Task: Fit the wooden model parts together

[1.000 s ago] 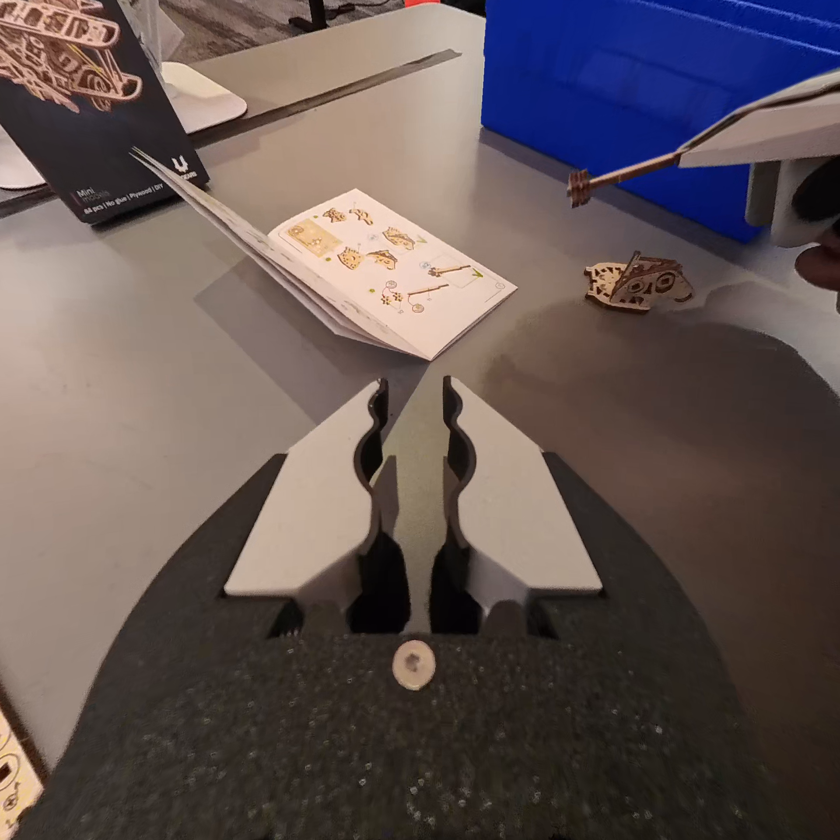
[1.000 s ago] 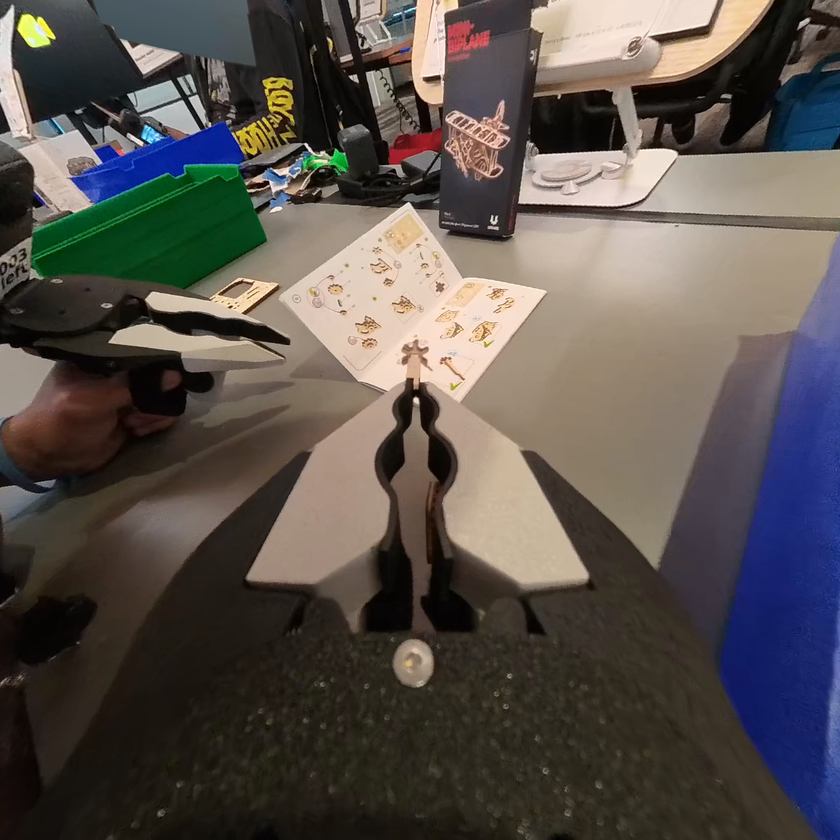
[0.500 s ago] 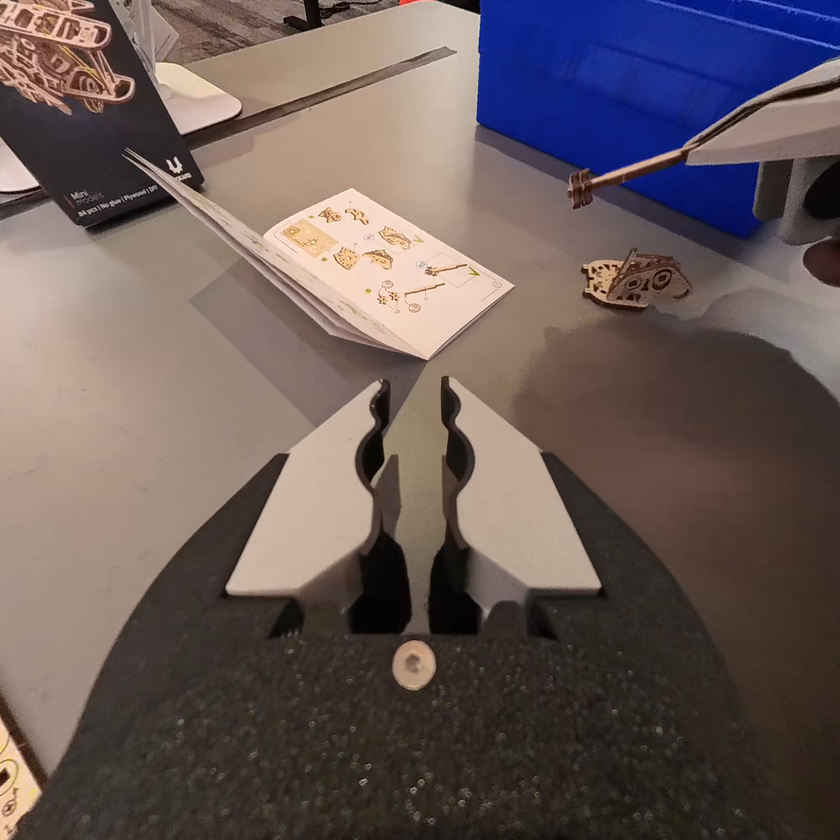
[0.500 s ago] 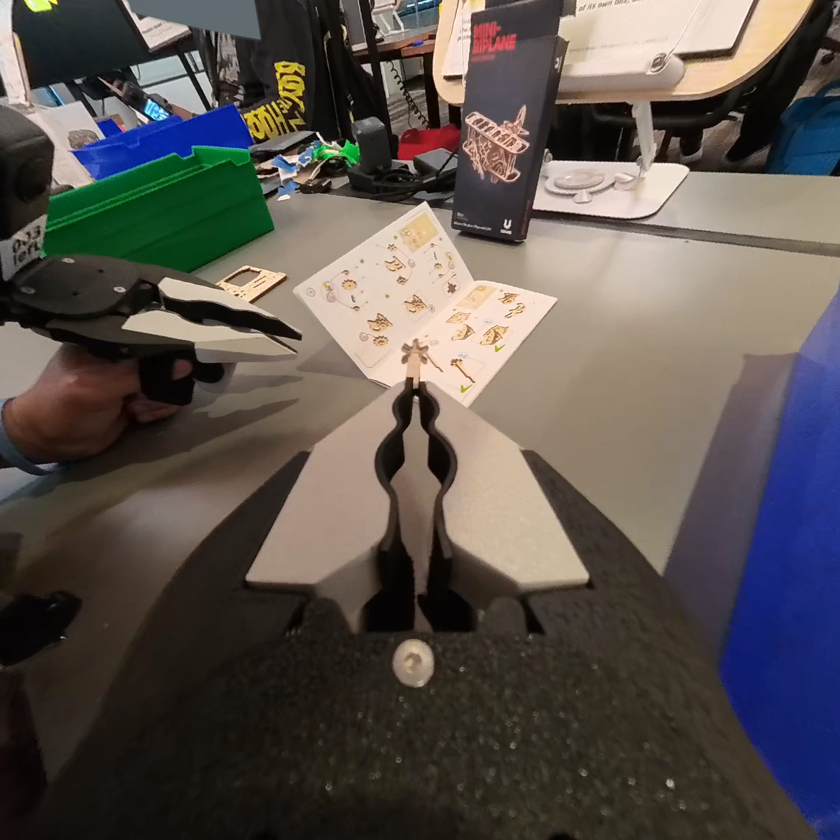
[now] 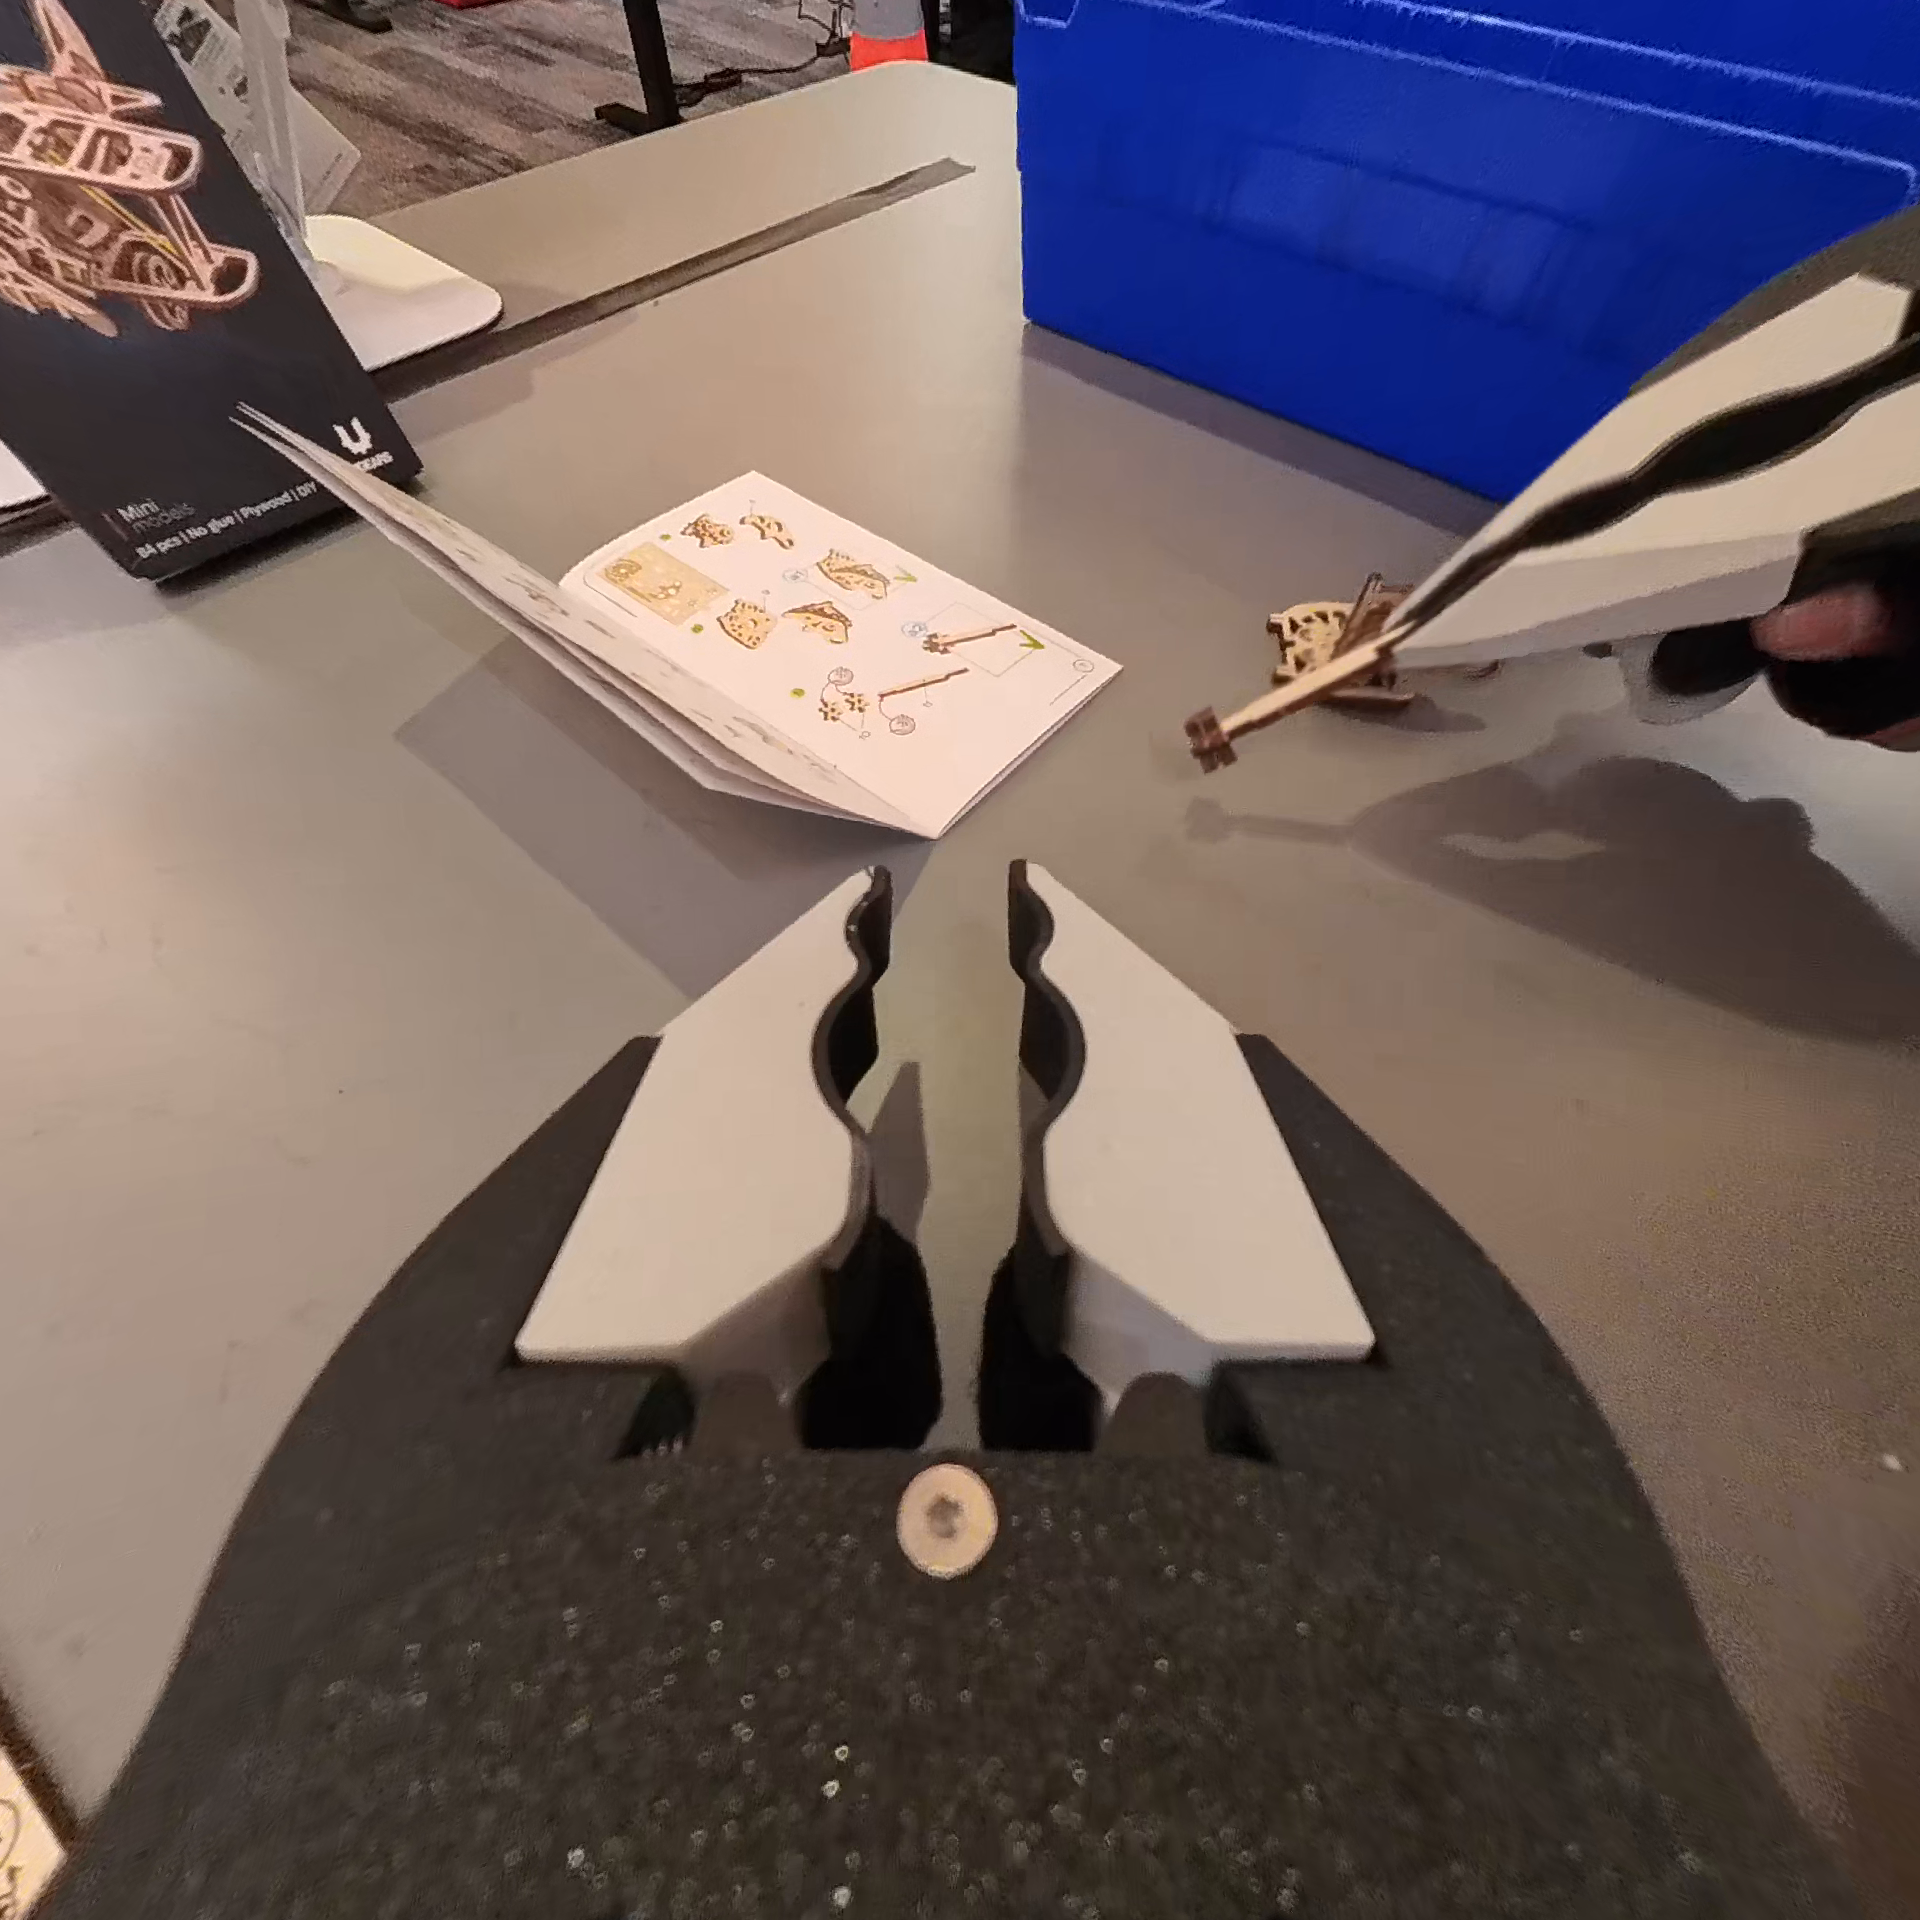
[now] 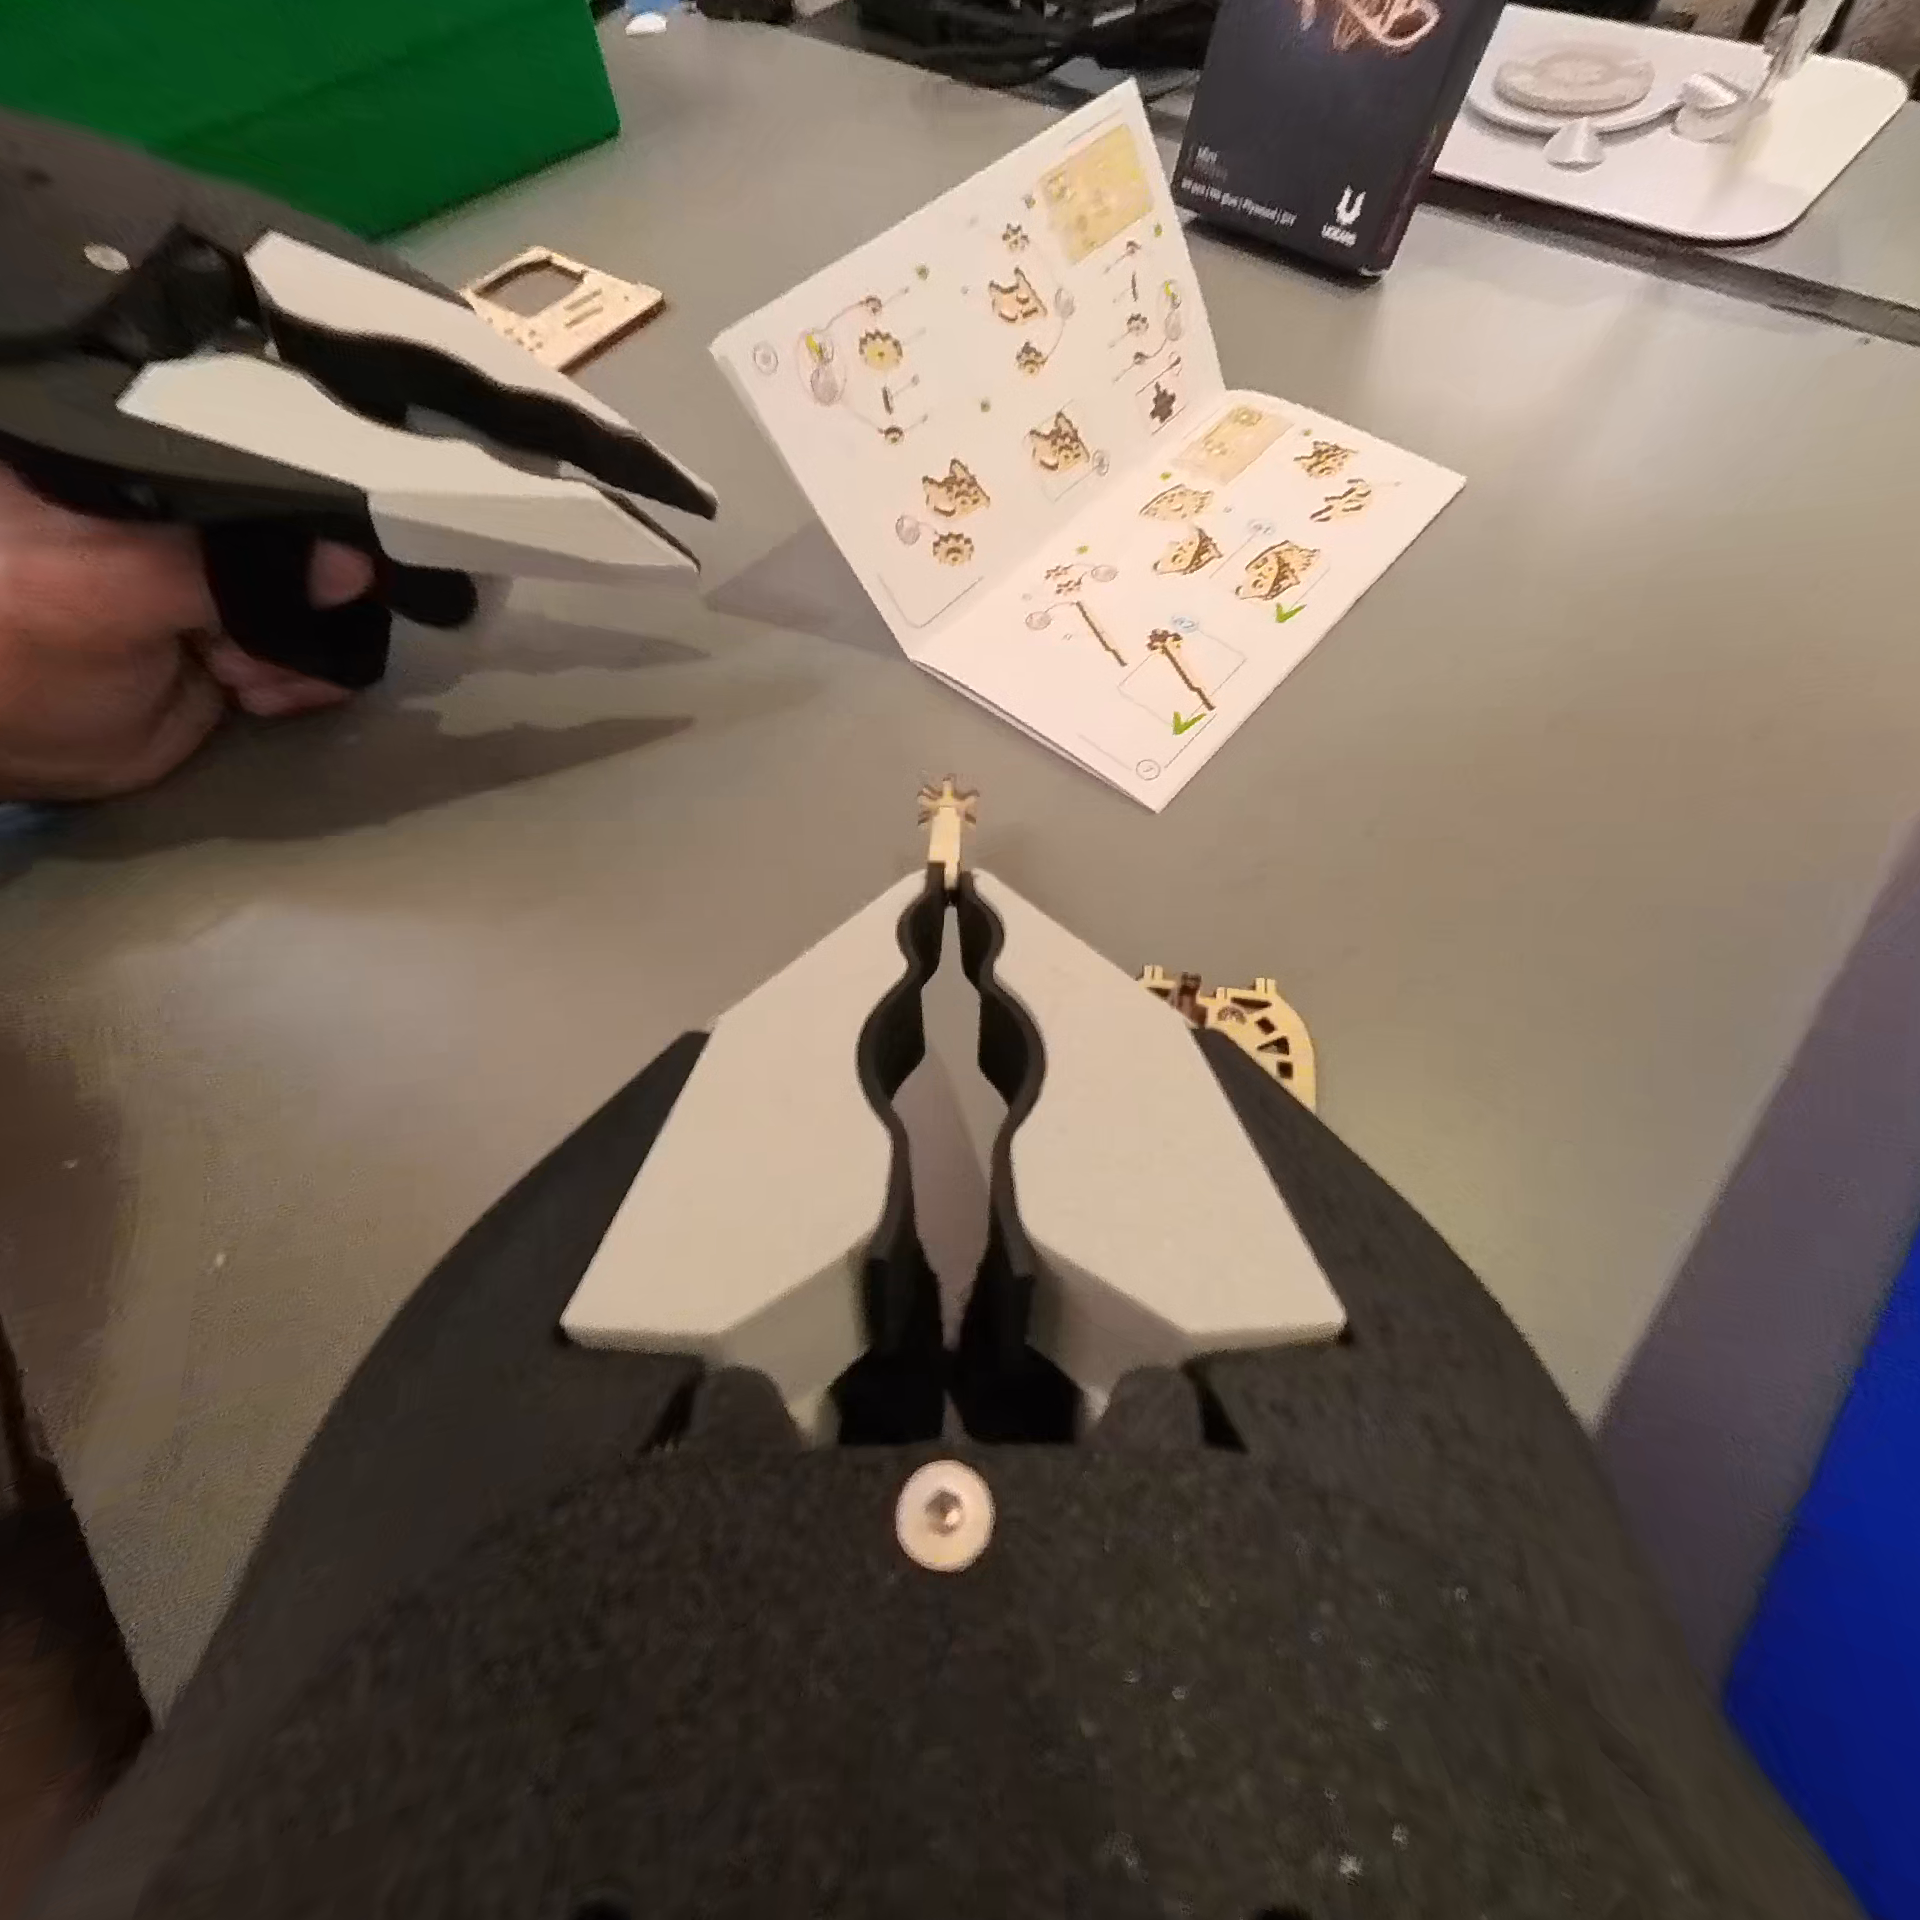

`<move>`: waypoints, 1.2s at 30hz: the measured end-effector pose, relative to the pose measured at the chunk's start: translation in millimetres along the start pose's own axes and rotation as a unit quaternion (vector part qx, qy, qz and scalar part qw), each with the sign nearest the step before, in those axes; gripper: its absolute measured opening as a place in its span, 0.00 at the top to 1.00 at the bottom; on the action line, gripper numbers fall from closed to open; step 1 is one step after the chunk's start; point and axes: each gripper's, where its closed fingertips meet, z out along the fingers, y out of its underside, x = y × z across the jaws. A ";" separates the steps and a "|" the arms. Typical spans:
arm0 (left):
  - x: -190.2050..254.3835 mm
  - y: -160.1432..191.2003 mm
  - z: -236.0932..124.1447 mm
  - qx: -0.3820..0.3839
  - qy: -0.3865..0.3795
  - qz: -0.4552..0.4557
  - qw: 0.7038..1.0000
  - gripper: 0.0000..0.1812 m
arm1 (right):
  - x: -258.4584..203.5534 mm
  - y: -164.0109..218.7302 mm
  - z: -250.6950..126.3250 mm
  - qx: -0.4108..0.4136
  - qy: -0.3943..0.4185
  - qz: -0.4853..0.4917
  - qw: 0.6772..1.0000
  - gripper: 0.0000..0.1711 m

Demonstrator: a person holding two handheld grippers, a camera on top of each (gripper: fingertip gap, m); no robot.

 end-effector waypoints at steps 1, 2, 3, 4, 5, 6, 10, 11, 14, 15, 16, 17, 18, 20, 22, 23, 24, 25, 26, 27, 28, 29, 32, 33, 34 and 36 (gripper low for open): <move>0.1 -0.8 -0.6 0.003 0.000 0.000 1.000 0.89 | -0.5 -0.1 0.2 0.001 0.001 -0.004 1.000 0.99; 0.0 -1.4 -1.2 0.006 0.000 0.000 1.000 0.89 | -1.3 -2.8 -0.7 0.008 0.001 -0.005 1.000 0.99; 0.0 -2.1 -1.8 0.009 0.000 0.000 1.000 0.89 | -2.3 -6.6 -2.3 0.018 -0.001 -0.003 1.000 0.99; 0.3 -2.7 -2.3 0.011 0.000 0.001 1.000 0.89 | -3.1 -9.1 -3.3 0.022 -0.003 0.002 1.000 0.99; 0.7 -3.2 -2.7 0.013 0.000 0.003 1.000 0.89 | -3.9 -8.8 -3.2 0.019 -0.006 0.005 1.000 0.99; 1.4 -3.4 -2.8 0.013 0.000 0.006 1.000 0.89 | -5.1 -5.2 -2.2 0.006 -0.008 0.008 1.000 0.99; 7.8 -1.9 -1.4 0.007 0.007 0.027 1.000 0.89 | -7.6 11.2 1.3 -0.038 0.000 -0.013 0.999 0.99; 8.9 -2.1 -1.5 0.008 0.007 0.031 0.999 0.89 | -7.5 13.6 0.7 -0.042 0.004 -0.017 0.999 0.99; 11.5 -4.2 -3.0 0.016 0.008 0.039 0.999 0.89 | -7.4 22.0 -1.1 -0.058 0.004 -0.017 0.998 0.99; 11.4 -4.7 -3.5 0.019 0.005 0.042 0.999 0.89 | -7.1 27.9 -0.8 -0.071 0.001 -0.016 0.997 0.99; 12.0 -5.3 -4.1 0.021 0.004 0.045 0.999 0.89 | -5.1 32.6 -0.7 -0.082 0.005 -0.016 0.996 0.99; 12.6 -5.7 -4.5 0.023 0.003 0.050 0.998 0.89 | -4.6 34.1 -0.9 -0.086 0.006 -0.020 0.996 0.99; 13.2 -6.3 -5.1 0.025 0.000 0.056 0.998 0.89 | -6.1 33.5 -1.1 -0.083 0.001 -0.026 0.996 0.99; 17.0 -9.0 -6.9 0.036 -0.004 0.076 0.996 0.89 | -6.5 31.8 -1.5 -0.078 0.003 -0.035 0.996 0.99; 19.8 -16.1 -8.8 0.053 -0.018 0.103 0.993 0.90 | -7.2 34.0 -0.9 -0.084 0.002 -0.037 0.996 0.99; 21.1 -21.2 -9.1 0.058 -0.024 0.112 0.992 0.90 | -7.9 36.3 0.0 -0.089 0.000 -0.037 0.995 0.99; 24.8 -26.0 -8.1 0.054 -0.020 0.122 0.991 0.89 | -9.2 39.6 1.1 -0.096 -0.005 -0.035 0.995 0.98; 27.6 -31.1 -5.8 0.042 -0.017 0.137 0.990 0.89 | -9.5 43.1 2.2 -0.104 -0.006 -0.034 0.994 0.97; 26.7 -38.1 -3.9 0.029 -0.026 0.154 0.987 0.89 | -10.1 46.0 3.2 -0.110 -0.008 -0.035 0.993 0.96; 26.0 -46.9 -2.1 0.016 -0.029 0.169 0.985 0.88 | -10.7 47.7 3.8 -0.115 -0.009 -0.037 0.993 0.94; 27.6 -54.7 0.6 0.000 -0.018 0.183 0.983 0.88 | -11.1 47.2 3.9 -0.115 -0.008 -0.037 0.993 0.94; 28.6 -61.1 4.1 -0.023 -0.003 0.195 0.981 0.88 | -12.8 45.0 3.5 -0.110 -0.012 -0.037 0.993 0.94; 22.9 -62.6 22.1 -0.137 0.044 0.217 0.966 0.81 | -11.0 38.3 -1.7 -0.098 -0.012 -0.049 0.994 0.90; 21.4 -55.9 29.5 -0.185 0.065 0.222 0.955 0.78 | -8.7 34.2 -4.6 -0.088 -0.009 -0.054 0.995 0.90; 19.3 -47.2 37.7 -0.231 0.084 0.231 0.941 0.75 | -5.2 29.7 -7.8 -0.078 -0.002 -0.054 0.995 0.90; 9.7 -32.2 58.4 -0.286 0.098 0.262 0.916 0.70 | -0.5 20.7 -13.6 -0.060 0.005 -0.043 0.997 0.90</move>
